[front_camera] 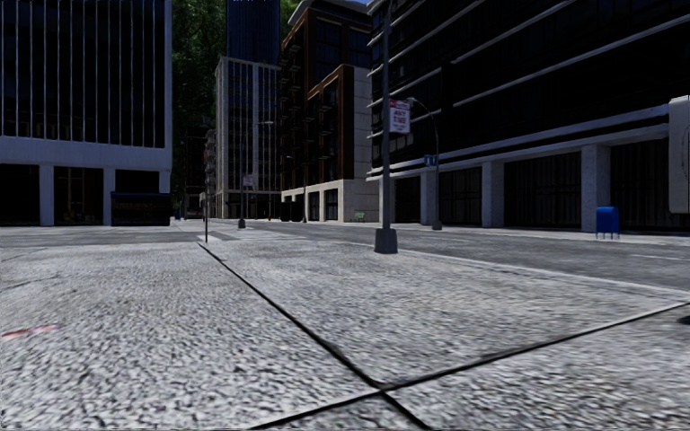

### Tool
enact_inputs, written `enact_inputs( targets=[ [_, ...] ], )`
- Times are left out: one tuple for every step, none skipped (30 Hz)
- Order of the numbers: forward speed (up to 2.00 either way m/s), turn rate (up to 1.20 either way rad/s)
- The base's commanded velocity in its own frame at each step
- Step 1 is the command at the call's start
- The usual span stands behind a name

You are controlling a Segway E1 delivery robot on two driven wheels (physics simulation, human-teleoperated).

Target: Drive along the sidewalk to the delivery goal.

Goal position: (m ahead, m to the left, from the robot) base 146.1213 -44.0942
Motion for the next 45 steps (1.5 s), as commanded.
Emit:
enact_inputs(
  targets=[
    [2.0, 0.0],
    [2.0, 0.0],
    [2.0, 0.0],
    [2.0, 0.0],
    [2.0, 0.0],
    [2.0, 0.0],
    [2.0, 0.0],
    [2.0, 0.0],
    [2.0, 0.0],
    [2.0, 0.0],
    [2.0, 0.0],
    [2.0, 0.0],
    [2.0, 0.0],
    [2.0, 0.0],
    [2.0, 0.0],
    [2.0, 0.0],
    [2.0, 0.0],
    [2.0, 0.0],
    [2.0, 0.0],
    [2.0, 0.0],
    [2.0, 0.0],
    [2.0, 0.0],
    [2.0, 0.0],
    [2.0, 0.0],
    [2.0, 0.0],
    [2.0, 0.0],
    [2.0, 0.0],
    [2.0, 0.0],
    [2.0, 0.0],
    [2.0, 0.0],
    [2.0, 0.0],
    [2.0, 0.0],
    [2.0, 0.0],
    [2.0, 0.0],
    [2.0, 0.0],
    [2.0, 0.0],
    [2.0, 0.0],
    [2.0, 0.0],
    [2.0, 0.0],
    [2.0, 0.0],
    [2.0, 0.0],
    [2.0, 0.0],
    [2.0, 0.0],
    [2.0, 0.0],
    [2.0, 0.0]
  ],
)
